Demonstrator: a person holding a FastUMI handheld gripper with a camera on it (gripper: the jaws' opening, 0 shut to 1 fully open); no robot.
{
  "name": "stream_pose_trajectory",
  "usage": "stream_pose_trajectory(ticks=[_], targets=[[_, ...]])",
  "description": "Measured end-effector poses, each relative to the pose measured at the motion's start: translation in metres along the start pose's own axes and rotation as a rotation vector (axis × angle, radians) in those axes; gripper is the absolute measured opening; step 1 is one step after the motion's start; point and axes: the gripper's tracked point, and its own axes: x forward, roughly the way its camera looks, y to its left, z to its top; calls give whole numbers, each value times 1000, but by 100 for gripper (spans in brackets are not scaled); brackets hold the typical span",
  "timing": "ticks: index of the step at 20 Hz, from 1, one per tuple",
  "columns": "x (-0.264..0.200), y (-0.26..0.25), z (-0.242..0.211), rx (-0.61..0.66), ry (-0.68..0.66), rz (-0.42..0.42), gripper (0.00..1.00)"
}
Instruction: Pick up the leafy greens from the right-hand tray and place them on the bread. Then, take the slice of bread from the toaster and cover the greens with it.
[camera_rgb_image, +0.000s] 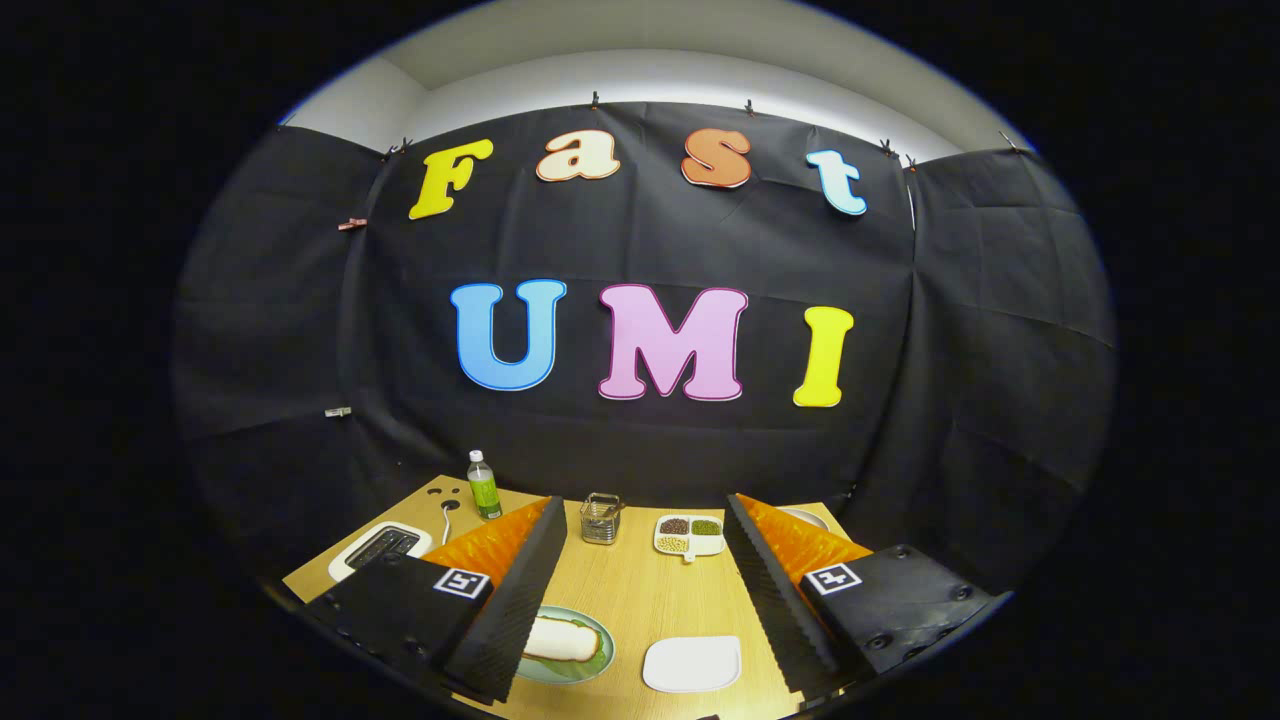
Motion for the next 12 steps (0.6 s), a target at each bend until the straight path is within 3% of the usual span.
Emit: stream_pose_trajectory(ticks=[12], targets=[[-4, 5, -4, -29, -5, 0, 98]])
